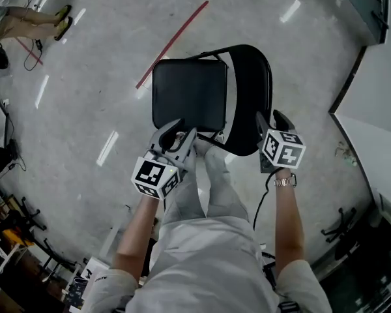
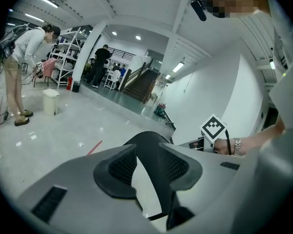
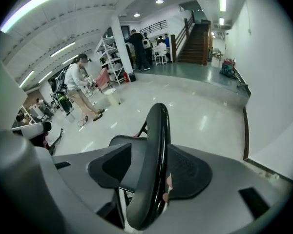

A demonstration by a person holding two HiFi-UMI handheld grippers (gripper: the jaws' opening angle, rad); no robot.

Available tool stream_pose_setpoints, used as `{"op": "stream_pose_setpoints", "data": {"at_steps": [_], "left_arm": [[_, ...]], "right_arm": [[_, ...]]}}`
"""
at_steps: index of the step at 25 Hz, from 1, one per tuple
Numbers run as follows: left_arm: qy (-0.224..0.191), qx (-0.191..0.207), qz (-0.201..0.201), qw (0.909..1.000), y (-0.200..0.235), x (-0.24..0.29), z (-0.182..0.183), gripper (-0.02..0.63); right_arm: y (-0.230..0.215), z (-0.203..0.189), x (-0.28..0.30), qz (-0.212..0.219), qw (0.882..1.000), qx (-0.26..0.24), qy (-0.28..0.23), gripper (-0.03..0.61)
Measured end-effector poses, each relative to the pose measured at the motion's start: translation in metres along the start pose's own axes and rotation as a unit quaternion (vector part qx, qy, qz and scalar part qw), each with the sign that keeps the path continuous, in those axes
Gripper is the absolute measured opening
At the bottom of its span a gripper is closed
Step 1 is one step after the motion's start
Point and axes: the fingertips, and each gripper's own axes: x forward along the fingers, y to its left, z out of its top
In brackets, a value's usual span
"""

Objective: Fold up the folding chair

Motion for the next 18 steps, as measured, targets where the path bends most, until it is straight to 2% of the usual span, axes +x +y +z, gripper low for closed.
{"op": "stream_pose_setpoints", "data": {"at_steps": [4,8,14,16,18], "left_arm": [[0.004,-0.006,-0.014,0.9999,0.016,0.020,-0.013,0.123],[0.016,-0.004,-0.026,0.9995,0.028,0.038,-0.032,0.123],[0.027,-0.020,-0.032,0.9989,0.057,0.057,-0.060,0.124],[0.031,-0.024,-0.031,0.9988,0.068,0.062,-0.071,0.123],[0.035,-0.026,-0.029,0.9986,0.079,0.067,-0.081,0.123]], "right_arm": [[-0.018,-0.013,0.036,-0.010,0.999,0.034,0.021,0.207],[-0.019,-0.032,0.067,0.010,0.998,0.017,0.061,0.207],[-0.012,-0.044,0.091,0.039,0.993,-0.001,0.109,0.204],[-0.014,-0.046,0.091,0.048,0.992,0.007,0.115,0.140],[-0.016,-0.048,0.091,0.053,0.991,0.013,0.121,0.119]]}}
